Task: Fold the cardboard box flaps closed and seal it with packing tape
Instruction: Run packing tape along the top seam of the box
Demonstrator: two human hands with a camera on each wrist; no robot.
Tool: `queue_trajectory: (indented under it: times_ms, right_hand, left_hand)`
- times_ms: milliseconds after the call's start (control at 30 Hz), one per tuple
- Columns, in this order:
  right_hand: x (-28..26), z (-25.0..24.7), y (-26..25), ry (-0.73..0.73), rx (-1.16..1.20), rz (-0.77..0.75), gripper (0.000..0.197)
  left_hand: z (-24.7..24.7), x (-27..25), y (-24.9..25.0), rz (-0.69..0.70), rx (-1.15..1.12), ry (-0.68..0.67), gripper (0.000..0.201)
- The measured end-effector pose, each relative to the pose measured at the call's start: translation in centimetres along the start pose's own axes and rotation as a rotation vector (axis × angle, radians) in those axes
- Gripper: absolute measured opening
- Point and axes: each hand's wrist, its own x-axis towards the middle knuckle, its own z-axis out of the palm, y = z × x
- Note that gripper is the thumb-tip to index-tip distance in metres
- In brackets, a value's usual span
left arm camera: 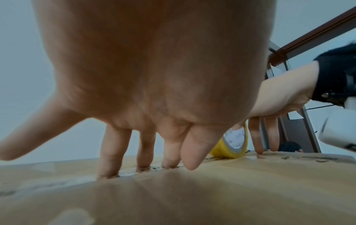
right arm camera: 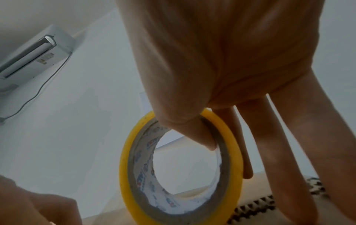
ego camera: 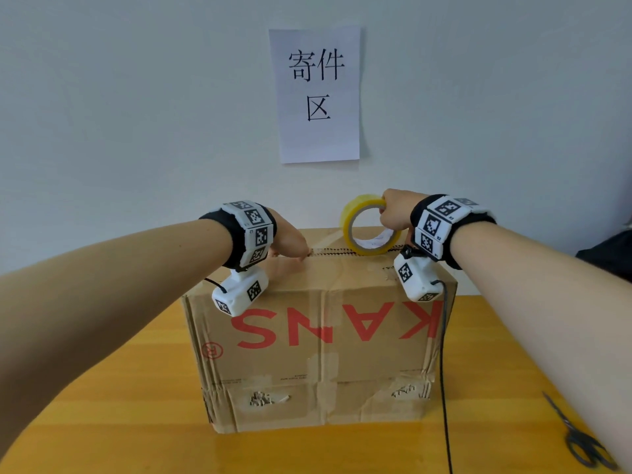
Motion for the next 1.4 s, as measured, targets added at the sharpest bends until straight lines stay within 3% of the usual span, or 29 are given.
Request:
queue_trajectory:
  times_ms: [333, 600, 933, 1167, 1400]
  right_hand:
    - [-0.5, -0.2, -0.2, 0.025, -0.004, -0.06, 0.027]
    - [-0.6, -0.7, -0.8, 0.036, -0.097, -0.107, 0.028]
    - [-0.4, -0.3, -0.4, 0.005, -0.051, -0.083, 0.034]
    - [-0.8, -0.3, -0.1, -0.045, 0.007, -0.075, 0.041]
    - [-1.3, -0.3, 0.2, -0.143, 0.184, -0.094, 0.029]
  left_hand:
    - [-0.6, -3.3, 2.2, 0.128, 0.013, -0.025, 0.055]
    - [-1.4, -4.0, 2.9, 0.121, 0.114, -0.02, 0.048]
    - [-1.0, -1.9, 2.5, 0.216, 0.194, 0.046, 0.052]
    - [-1.4, -0.6, 3.3, 0.165, 0.184, 0.004, 0.042]
    - [-1.1, 1.9, 4.6, 0.098, 0.099, 0.029, 0.07]
